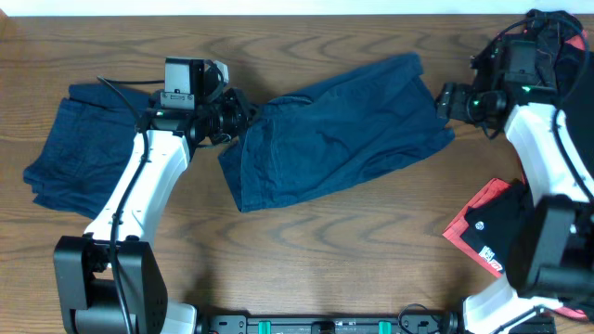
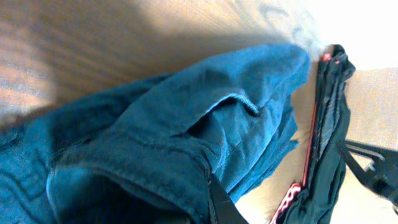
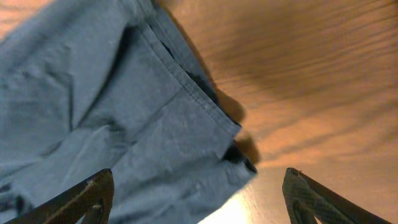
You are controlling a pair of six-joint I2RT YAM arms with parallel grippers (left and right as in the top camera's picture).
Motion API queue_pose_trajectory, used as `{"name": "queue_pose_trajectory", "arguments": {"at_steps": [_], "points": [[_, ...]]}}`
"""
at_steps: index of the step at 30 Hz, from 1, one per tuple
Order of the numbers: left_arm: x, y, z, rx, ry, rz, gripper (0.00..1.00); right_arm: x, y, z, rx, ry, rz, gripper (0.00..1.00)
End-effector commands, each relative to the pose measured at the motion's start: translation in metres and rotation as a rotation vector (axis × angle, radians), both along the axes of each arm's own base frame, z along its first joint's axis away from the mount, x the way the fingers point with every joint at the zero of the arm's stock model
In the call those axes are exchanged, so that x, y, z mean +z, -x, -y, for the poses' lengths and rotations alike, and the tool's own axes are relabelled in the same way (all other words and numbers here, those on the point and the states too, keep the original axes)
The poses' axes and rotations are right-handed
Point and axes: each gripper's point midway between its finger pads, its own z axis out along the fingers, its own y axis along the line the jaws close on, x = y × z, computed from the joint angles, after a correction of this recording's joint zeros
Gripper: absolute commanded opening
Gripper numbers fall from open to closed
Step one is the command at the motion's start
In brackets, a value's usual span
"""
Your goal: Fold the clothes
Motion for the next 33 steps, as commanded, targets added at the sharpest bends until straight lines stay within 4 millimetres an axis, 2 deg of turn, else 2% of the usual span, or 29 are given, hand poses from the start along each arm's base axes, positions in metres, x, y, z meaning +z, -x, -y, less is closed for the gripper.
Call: {"name": "queue_pose_trajectory", "arguments": {"at_steps": [1, 6, 9, 15, 26, 28, 29, 31, 33], "points": [[0.005, 0.001, -0.002, 0.005, -0.005, -0.003, 0.06, -0.029, -0.003, -0.013, 0.057, -0.051, -0.046, 0.84], [0.003, 0.002, -0.003, 0.010, -0.011, -0.009, 0.06, -0.054, -0.011, -0.015, 0.063, -0.066, -0.061, 0.83], [0.002, 0.001, -0.005, 0.019, -0.023, -0.008, 0.05, -0.063, -0.013, -0.017, 0.069, -0.081, -0.071, 0.78], [0.001, 0.001, -0.008, 0.030, -0.039, -0.010, 0.06, -0.073, -0.013, -0.018, 0.075, -0.086, -0.082, 0.66], [0.000, 0.001, -0.008, 0.030, -0.038, -0.011, 0.06, -0.091, -0.023, -0.008, 0.032, -0.053, -0.075, 0.62], [0.000, 0.001, -0.008, 0.030, -0.038, -0.011, 0.06, -0.090, -0.026, -0.007, 0.026, -0.048, -0.065, 0.52], [0.000, 0.001, -0.008, 0.030, -0.038, -0.011, 0.06, -0.090, -0.026, -0.007, 0.025, -0.049, -0.063, 0.40], [0.000, 0.001, -0.008, 0.030, -0.038, -0.011, 0.06, -0.090, -0.026, -0.007, 0.015, -0.054, -0.066, 0.03], [0.000, 0.001, -0.008, 0.029, -0.039, -0.014, 0.06, -0.090, -0.026, -0.007, 0.007, -0.059, -0.067, 0.01]]}}
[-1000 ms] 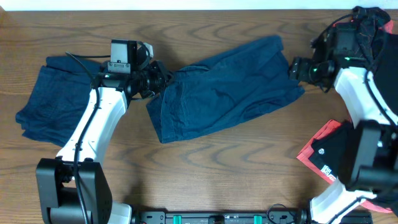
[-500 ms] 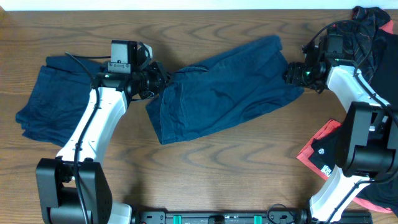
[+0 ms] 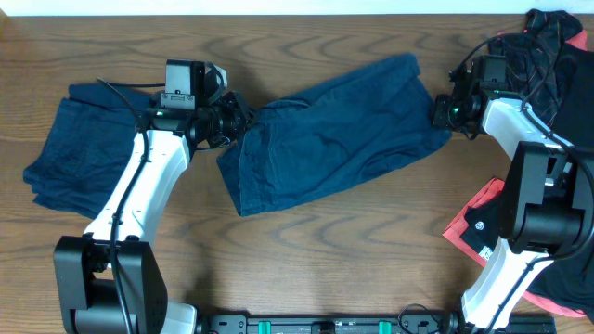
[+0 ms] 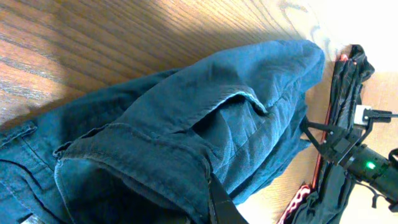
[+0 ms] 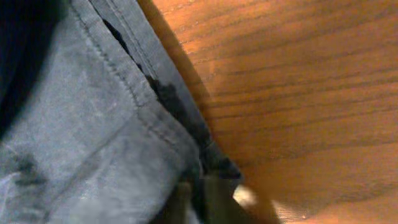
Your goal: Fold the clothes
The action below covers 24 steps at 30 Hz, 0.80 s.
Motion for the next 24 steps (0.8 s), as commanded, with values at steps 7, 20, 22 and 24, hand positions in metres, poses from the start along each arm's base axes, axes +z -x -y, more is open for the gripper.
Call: {"name": "queue_pose_trajectory", "arguments": {"at_steps": [7, 20, 22, 24], "points": [[-0.002, 0.012, -0.004, 0.009, -0.015, -0.058, 0.06, 0.039, -0.004, 0.004, -0.034, 0.001, 0.067, 0.01], [0.049, 0.057, -0.021, 0.141, 0.018, -0.101, 0.06, 0.165, 0.016, 0.024, -0.072, 0.040, 0.281, 0.01], [0.043, 0.073, -0.036, 0.189, -0.061, -0.148, 0.06, 0.164, 0.020, 0.025, -0.069, 0.054, 0.267, 0.01], [0.032, 0.090, -0.049, 0.226, -0.141, -0.221, 0.06, 0.154, 0.026, 0.031, -0.084, 0.089, 0.222, 0.01]]}}
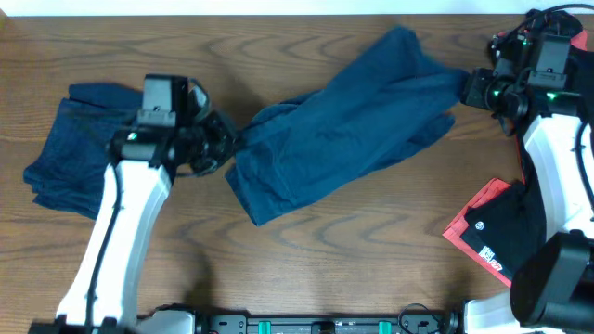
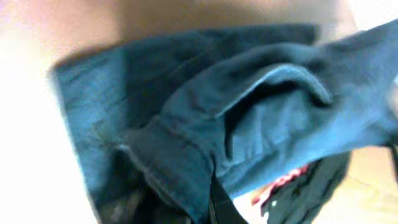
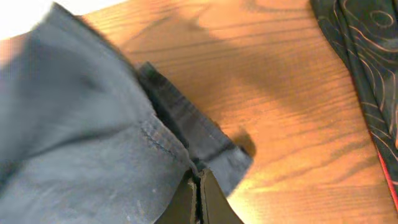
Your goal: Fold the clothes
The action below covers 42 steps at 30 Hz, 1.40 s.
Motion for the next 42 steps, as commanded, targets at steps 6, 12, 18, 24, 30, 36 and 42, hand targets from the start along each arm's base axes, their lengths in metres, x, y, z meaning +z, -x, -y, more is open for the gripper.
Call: {"name": "queue_pose_trajectory", "arguments": {"at_steps": [6, 12, 18, 24, 30, 36, 42], "points": [[-0.034, 0.035, -0.027, 0.071, -0.152, -0.188, 0.06, -0.030, 0.010, 0.027, -0.074, 0.115, -0.116, 0.01], [-0.054, 0.025, -0.032, 0.077, -0.193, -0.188, 0.06, -0.038, 0.009, 0.026, -0.065, 0.117, -0.132, 0.01], [-0.071, 0.007, -0.036, 0.082, -0.222, -0.176, 0.06, -0.042, 0.005, 0.025, -0.055, 0.122, -0.128, 0.01], [-0.097, 0.003, -0.035, 0.076, -0.229, -0.241, 0.06, -0.047, 0.005, 0.024, -0.051, 0.121, -0.139, 0.01], [-0.107, 0.011, -0.036, 0.068, -0.237, -0.298, 0.98, -0.047, 0.005, 0.025, -0.047, 0.129, -0.141, 0.38], [-0.095, 0.015, -0.043, 0.087, -0.233, -0.289, 0.98, -0.047, 0.005, 0.024, -0.047, 0.128, -0.142, 0.54], [-0.068, 0.009, -0.041, 0.060, -0.225, -0.172, 0.98, -0.042, 0.004, 0.012, 0.009, 0.080, -0.120, 0.54]]}}
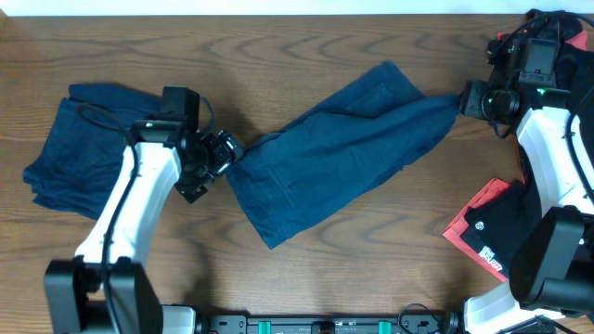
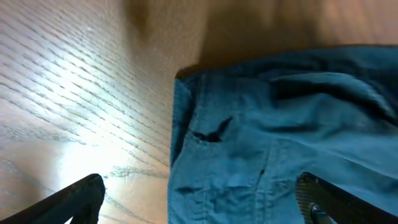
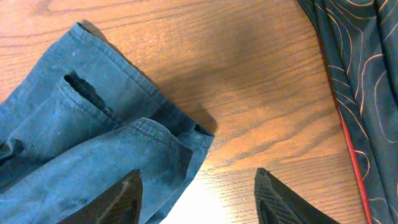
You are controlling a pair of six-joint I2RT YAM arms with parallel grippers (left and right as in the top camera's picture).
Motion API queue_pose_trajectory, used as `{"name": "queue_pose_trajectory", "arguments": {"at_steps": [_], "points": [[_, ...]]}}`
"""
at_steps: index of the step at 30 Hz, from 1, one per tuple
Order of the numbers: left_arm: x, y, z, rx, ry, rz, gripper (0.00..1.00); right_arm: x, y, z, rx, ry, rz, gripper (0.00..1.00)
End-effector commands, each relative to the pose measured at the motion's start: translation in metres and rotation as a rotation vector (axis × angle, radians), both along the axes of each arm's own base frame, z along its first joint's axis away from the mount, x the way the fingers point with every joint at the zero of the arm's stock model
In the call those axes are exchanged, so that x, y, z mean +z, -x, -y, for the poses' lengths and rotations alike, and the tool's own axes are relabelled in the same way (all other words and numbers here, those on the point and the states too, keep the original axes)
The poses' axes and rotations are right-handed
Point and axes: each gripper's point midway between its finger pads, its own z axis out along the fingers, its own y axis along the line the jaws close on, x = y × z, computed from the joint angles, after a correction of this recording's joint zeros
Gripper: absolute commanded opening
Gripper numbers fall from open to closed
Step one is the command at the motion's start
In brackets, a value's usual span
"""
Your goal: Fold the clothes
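Note:
Blue denim shorts (image 1: 339, 153) lie spread slantwise across the middle of the wooden table (image 1: 371, 278). My left gripper (image 1: 225, 148) stands open at the shorts' left corner, whose waistband edge (image 2: 186, 134) lies between the spread fingers. My right gripper (image 1: 461, 100) is open at the right corner, where the hem (image 3: 177, 134) lies flat on the wood. A folded blue garment (image 1: 79, 139) rests at the far left.
Dark clothing with red trim (image 1: 557, 37) is piled at the far right corner and shows as patterned cloth (image 3: 367, 81) in the right wrist view. A red and black item (image 1: 487, 227) lies at the right edge.
Both grippers have opened and let go of the shorts. The shorts, then held stretched and lifted between them, now lie flat on the table, slightly lower and flatter.
My left gripper held the shorts' left corner while my right gripper stood open by the right corner. The right gripper was then shut on that corner. Both then held the shorts stretched out. Now both are open and the shorts lie spread flat.

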Motion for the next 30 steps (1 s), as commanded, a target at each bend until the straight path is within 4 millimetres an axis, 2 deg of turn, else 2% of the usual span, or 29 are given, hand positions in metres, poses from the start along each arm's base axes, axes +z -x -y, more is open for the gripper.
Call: {"name": "queue_pose_trajectory", "arguments": {"at_steps": [1, 3, 6, 9, 11, 17, 21, 26, 28, 30], "points": [[0.023, -0.004, 0.000, -0.049, -0.004, 0.103, 0.95, 0.008, -0.004, -0.023, 0.115, -0.080, 0.038, 0.53], [0.034, -0.009, 0.005, -0.079, 0.014, 0.162, 0.88, 0.025, -0.007, -0.052, 0.260, -0.187, 0.110, 0.50], [0.044, -0.016, 0.015, -0.115, 0.037, 0.222, 0.59, 0.061, -0.006, -0.100, 0.477, -0.393, 0.240, 0.41], [0.041, -0.020, 0.024, -0.144, 0.037, 0.238, 0.30, 0.087, 0.008, -0.145, 0.686, -0.564, 0.318, 0.39], [0.036, -0.021, 0.030, -0.164, 0.038, 0.231, 0.27, 0.086, 0.013, -0.160, 0.725, -0.584, 0.305, 0.40], [0.005, -0.020, 0.058, -0.242, 0.042, 0.154, 0.25, 0.059, 0.025, -0.209, 0.807, -0.602, 0.209, 0.44], [-0.017, -0.023, 0.071, -0.278, 0.041, 0.115, 0.25, 0.030, 0.026, -0.227, 0.823, -0.615, 0.138, 0.47], [-0.049, -0.014, 0.080, -0.307, 0.031, 0.018, 0.25, -0.030, 0.019, -0.226, 0.748, -0.599, 0.002, 0.49], [-0.064, -0.007, 0.083, -0.321, 0.025, -0.035, 0.25, -0.061, 0.019, -0.222, 0.714, -0.593, -0.065, 0.49], [-0.074, -0.001, 0.085, -0.331, 0.020, -0.072, 0.25, -0.083, 0.020, -0.216, 0.683, -0.579, -0.110, 0.49]]}}
